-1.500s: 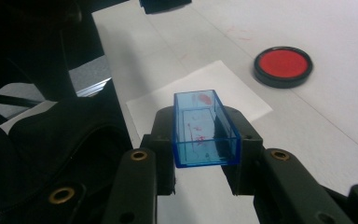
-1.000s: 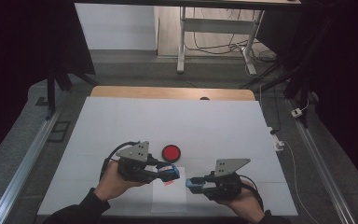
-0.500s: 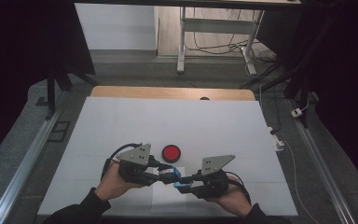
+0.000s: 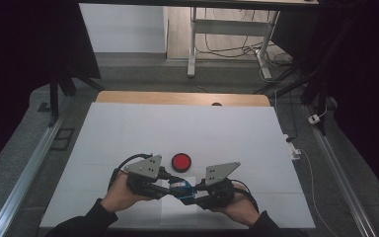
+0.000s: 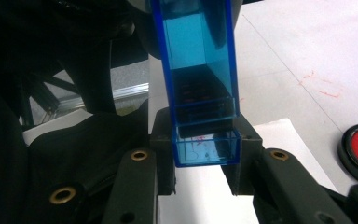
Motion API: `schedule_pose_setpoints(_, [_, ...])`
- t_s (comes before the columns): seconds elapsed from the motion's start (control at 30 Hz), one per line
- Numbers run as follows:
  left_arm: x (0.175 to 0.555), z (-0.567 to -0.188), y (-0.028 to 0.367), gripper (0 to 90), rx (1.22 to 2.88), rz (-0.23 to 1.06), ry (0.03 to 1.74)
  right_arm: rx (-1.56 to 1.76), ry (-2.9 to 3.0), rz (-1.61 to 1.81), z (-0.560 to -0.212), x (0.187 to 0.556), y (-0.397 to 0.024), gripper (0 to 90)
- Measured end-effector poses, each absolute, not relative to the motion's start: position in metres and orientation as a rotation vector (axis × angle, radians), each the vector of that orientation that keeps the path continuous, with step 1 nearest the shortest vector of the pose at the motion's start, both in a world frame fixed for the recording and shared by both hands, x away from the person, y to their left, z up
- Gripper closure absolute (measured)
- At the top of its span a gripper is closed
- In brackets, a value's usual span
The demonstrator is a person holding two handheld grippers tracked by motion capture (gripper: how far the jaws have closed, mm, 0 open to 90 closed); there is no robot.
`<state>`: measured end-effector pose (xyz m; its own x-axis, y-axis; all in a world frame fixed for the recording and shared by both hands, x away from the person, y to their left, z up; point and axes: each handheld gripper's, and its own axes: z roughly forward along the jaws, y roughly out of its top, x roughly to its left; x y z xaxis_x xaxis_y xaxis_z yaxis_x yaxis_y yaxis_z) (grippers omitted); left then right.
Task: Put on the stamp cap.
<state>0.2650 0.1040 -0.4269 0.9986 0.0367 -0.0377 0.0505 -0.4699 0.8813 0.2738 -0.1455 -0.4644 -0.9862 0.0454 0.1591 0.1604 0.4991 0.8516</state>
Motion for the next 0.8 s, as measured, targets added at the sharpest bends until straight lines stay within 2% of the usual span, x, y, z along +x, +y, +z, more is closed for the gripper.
schedule_pose_setpoints(0.8, [0.271,-0.435,0.107,70.0,1.959,-0.147,0.088,-0.095,-2.578,-1.583,-0.4589,0.2715,-0.1458,69.3])
